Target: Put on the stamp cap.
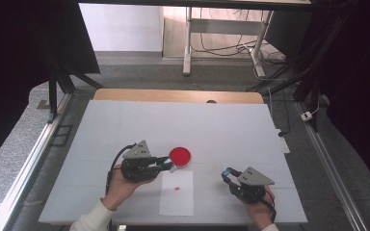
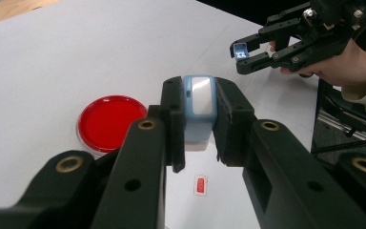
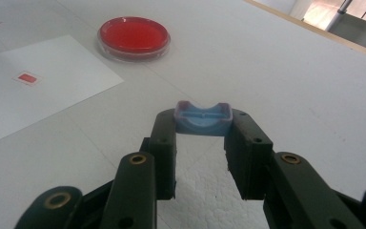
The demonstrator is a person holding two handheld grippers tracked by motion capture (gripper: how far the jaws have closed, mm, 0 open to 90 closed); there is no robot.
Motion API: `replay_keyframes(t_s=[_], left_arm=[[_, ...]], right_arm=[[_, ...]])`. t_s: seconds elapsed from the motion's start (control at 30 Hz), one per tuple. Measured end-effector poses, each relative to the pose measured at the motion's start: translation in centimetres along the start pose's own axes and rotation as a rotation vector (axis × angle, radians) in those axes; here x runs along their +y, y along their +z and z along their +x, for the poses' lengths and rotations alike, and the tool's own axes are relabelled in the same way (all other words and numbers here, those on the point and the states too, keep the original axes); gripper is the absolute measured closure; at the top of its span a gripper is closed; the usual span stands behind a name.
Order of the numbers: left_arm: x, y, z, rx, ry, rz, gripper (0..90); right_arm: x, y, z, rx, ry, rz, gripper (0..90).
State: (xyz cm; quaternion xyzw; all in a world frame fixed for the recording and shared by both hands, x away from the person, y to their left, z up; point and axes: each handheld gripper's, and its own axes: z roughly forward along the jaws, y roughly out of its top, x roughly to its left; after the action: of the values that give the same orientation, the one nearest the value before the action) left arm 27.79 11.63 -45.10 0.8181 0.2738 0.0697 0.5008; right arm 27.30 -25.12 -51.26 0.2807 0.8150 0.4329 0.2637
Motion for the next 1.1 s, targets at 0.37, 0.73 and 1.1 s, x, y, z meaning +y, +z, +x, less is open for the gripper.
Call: replay_keyframes(t_s=[0.37,0.73,1.1], left_arm=[[0.1,0.1,0.0,0.0,0.0,0.001,75.7],[0.1,0.2,-0.2,-0.008,0.0,0.0,75.6],[0.1,0.2,-0.2,-0.009,-0.004,-0.006,75.6]], right_arm=[[0.2,0.2,0.5,0.009,-0.006,-0.006,64.7],[0.5,0.7,1.2,0.036,-0.015,-0.01,64.7],[0.8,0.6,2.0,0.052,-0.015,-0.022,64.6]])
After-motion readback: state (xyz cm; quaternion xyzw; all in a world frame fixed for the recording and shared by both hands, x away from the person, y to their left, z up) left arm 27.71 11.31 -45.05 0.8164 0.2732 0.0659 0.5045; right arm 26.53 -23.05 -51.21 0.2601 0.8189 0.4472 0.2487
